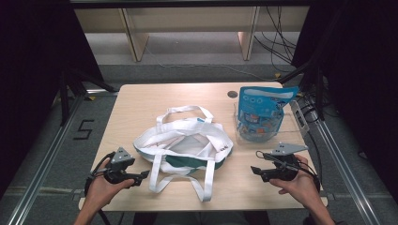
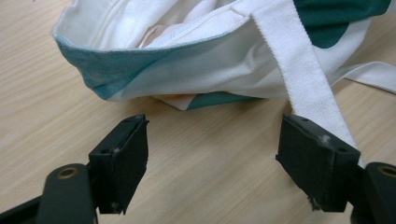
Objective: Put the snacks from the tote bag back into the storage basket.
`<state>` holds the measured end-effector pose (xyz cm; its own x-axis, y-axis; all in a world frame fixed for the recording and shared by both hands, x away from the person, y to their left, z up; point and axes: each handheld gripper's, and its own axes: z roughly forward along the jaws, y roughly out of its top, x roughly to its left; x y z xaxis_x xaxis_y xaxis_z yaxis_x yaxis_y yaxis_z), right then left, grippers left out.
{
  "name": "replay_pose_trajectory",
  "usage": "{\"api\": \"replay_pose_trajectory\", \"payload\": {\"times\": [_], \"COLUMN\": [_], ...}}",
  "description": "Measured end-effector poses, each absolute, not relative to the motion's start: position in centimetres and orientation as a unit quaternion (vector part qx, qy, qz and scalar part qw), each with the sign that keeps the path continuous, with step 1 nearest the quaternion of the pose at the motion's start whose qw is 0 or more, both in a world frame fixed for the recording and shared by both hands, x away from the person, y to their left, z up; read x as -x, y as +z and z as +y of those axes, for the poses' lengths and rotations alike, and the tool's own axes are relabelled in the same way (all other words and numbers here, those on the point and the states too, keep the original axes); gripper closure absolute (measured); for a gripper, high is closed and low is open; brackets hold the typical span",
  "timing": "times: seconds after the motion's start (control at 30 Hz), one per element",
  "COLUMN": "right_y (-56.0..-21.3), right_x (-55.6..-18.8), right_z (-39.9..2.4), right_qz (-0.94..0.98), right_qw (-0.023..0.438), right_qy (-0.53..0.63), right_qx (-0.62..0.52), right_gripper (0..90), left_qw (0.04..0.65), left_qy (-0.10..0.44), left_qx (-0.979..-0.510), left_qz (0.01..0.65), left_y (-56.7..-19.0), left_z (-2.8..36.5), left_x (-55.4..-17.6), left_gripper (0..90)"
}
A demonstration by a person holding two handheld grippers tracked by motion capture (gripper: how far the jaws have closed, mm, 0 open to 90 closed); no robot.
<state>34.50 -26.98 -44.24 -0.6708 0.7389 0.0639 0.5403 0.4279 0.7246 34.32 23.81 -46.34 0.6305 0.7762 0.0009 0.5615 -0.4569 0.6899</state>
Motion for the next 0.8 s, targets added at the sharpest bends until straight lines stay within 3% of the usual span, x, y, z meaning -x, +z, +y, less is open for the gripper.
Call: {"api": "replay_pose_trajectory", "payload": {"times": [0.37, 0.8], "right_y": [-45.6, -46.8], "right_x": [-33.3, -32.7], "right_z": [-27.1, -26.2], "right_qz": [0.845, 0.860], "right_qw": [0.130, 0.096], "right_qy": [0.355, 0.329], "right_qx": [-0.377, -0.378], "right_gripper": [26.7, 25.3], "left_qw": [0.332, 0.332], "left_qy": [0.159, 0.161], "left_qx": [-0.840, -0.838], "left_qz": [0.399, 0.401], "left_y": [-46.4, -46.4], "left_z": [23.8, 23.8], "left_x": [-34.3, -34.3], "left_gripper": [23.9, 23.9]}}
